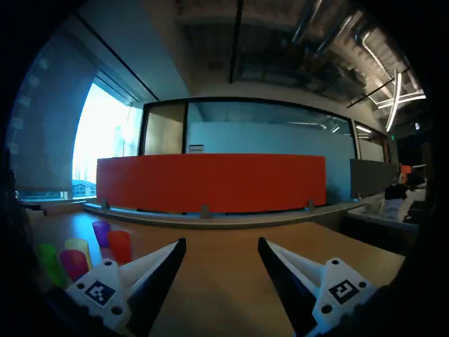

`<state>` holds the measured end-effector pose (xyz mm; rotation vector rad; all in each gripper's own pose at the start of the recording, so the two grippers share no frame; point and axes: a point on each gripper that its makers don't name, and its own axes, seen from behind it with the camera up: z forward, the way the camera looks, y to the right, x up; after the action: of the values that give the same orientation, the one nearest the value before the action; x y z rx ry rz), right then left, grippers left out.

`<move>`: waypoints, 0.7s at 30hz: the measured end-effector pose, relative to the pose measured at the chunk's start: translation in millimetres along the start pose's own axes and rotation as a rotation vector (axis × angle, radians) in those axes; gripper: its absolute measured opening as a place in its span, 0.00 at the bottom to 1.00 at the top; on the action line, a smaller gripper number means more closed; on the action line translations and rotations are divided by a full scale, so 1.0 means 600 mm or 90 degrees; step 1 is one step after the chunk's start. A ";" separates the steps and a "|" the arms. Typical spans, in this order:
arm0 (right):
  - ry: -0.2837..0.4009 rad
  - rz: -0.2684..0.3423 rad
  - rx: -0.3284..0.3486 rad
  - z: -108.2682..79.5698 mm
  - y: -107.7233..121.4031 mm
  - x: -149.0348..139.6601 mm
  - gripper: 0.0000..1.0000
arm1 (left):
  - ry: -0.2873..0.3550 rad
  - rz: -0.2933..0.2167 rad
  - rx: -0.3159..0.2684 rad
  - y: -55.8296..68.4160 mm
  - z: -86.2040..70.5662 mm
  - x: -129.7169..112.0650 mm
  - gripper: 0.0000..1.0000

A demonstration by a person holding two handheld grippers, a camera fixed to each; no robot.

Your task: Pour water

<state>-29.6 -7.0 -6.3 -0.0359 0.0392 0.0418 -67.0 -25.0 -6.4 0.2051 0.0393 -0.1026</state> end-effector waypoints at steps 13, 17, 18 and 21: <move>-0.037 -0.004 -0.010 0.007 0.011 -0.044 0.99 | 0.000 0.000 0.000 0.001 0.000 -0.001 0.93; -0.038 -0.005 -0.011 0.012 0.014 -0.045 0.99 | 0.000 0.000 0.000 0.001 0.000 0.000 0.93; -0.038 -0.005 -0.011 0.013 0.014 -0.045 0.99 | 0.000 0.000 0.000 0.001 0.000 -0.001 0.93; -0.039 -0.004 -0.008 0.013 0.014 -0.045 0.99 | 0.000 0.000 0.000 0.001 0.000 -0.001 0.93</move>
<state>-56.6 0.8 2.4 -0.0467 -0.0220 0.0360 -67.4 -24.6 -6.2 0.2051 0.0393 -0.1027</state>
